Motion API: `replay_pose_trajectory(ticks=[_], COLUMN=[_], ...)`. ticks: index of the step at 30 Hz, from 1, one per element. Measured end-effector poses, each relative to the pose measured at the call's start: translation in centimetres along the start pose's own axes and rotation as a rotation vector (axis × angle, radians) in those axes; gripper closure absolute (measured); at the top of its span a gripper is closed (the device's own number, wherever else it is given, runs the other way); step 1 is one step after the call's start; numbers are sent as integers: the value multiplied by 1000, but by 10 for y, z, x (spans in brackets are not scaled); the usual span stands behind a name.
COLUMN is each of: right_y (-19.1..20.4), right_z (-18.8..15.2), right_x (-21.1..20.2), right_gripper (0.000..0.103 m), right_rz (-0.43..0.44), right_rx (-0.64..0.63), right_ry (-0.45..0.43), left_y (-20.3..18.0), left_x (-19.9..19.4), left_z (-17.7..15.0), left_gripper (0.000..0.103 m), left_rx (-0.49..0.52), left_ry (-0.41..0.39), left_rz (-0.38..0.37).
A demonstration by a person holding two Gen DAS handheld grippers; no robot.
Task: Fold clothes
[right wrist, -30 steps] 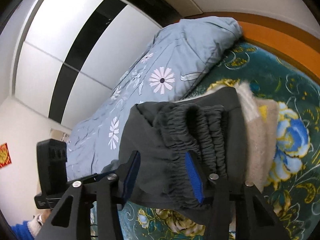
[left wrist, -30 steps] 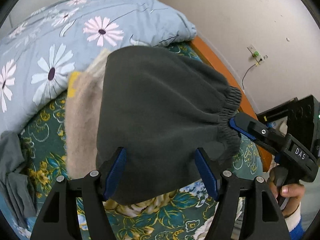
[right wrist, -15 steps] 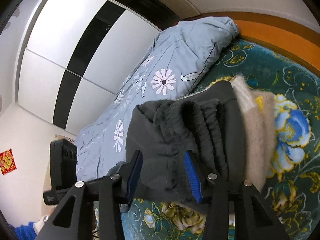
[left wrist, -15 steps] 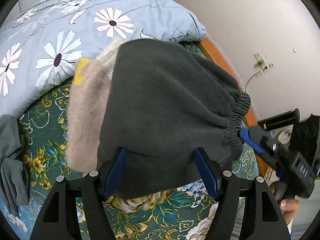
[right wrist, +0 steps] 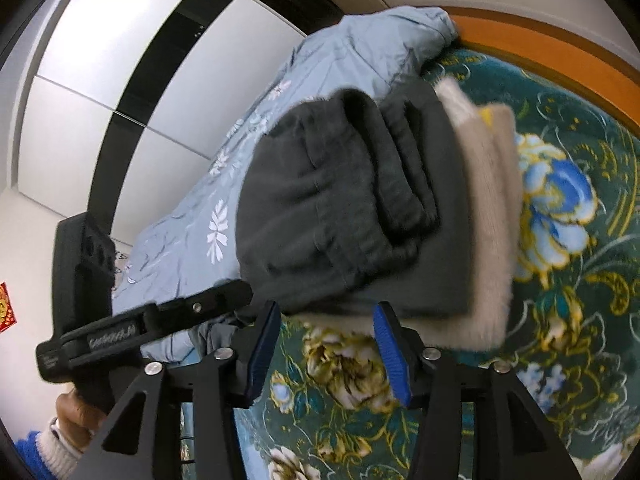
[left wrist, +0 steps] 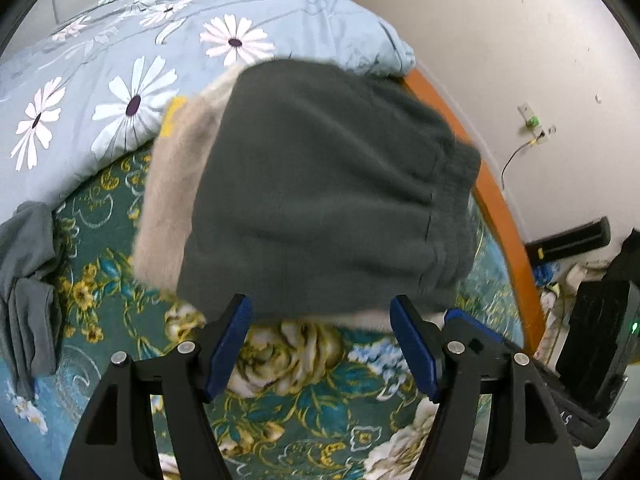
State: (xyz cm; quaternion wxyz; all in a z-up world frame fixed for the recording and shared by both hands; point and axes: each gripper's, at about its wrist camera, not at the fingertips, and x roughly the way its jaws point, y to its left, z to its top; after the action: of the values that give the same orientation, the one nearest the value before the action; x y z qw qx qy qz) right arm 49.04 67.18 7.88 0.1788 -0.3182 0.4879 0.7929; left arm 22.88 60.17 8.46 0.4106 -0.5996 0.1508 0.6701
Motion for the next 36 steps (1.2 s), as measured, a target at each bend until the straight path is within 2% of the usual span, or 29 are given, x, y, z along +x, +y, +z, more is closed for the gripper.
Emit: replay_pose_trajectory(ticks=[7, 16, 23, 25, 28, 36], right_y=[-4, -3, 6, 6, 7, 5], right_z=[-10, -17, -18, -17, -15, -15], right_x=[6, 16, 21, 20, 17, 17], right_gripper=[43, 30, 20, 15, 4, 0], right_rz=[-39, -85, -105, -109, -117, -123], right_rx=[-8, -32, -59, -62, -67, -66], right_ry=[41, 72, 70, 63, 55, 45], left_y=[13, 20, 18, 18, 18, 16], left_x=[10, 17, 18, 19, 17, 17], left_z=[-26, -31, -31, -30, -28, -28], left_gripper=[20, 18, 17, 11, 9, 9], left_rx=[-59, -112, -131, -136, -152, -139], left_ry=[4, 5, -7, -14, -24, -39], left_rz=[43, 113, 119, 127, 115, 116])
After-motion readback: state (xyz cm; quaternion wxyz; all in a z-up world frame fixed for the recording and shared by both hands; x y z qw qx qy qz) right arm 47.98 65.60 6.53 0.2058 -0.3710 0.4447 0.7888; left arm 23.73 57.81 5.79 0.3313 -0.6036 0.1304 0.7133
